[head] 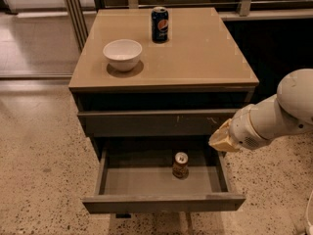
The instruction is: Pick orange can from middle drawer and place on counter
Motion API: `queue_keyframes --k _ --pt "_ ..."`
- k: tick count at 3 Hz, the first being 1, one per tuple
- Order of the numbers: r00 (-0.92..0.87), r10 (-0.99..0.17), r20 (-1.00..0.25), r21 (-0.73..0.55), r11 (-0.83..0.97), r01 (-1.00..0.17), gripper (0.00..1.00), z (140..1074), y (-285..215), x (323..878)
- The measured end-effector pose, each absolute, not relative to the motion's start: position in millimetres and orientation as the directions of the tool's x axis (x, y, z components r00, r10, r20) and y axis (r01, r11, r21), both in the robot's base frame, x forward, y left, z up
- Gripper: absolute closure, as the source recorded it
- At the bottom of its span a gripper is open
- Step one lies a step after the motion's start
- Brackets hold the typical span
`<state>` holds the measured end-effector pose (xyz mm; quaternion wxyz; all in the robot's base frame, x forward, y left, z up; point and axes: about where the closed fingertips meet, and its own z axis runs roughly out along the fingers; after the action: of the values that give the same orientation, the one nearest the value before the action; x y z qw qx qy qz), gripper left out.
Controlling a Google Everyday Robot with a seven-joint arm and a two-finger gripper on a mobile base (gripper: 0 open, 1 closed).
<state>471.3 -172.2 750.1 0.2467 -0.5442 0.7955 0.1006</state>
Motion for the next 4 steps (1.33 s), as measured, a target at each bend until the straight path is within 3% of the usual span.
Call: queue_keyframes --k 1,4 --pt "-0.268 -0.820 -0.506 -0.116 0.372 -0.921 1.00 720.6 -173.0 467.5" --pt "-0.252 -0.729 -0.636 -0.088 0.393 -0.915 1.00 518.6 -154.3 485.4"
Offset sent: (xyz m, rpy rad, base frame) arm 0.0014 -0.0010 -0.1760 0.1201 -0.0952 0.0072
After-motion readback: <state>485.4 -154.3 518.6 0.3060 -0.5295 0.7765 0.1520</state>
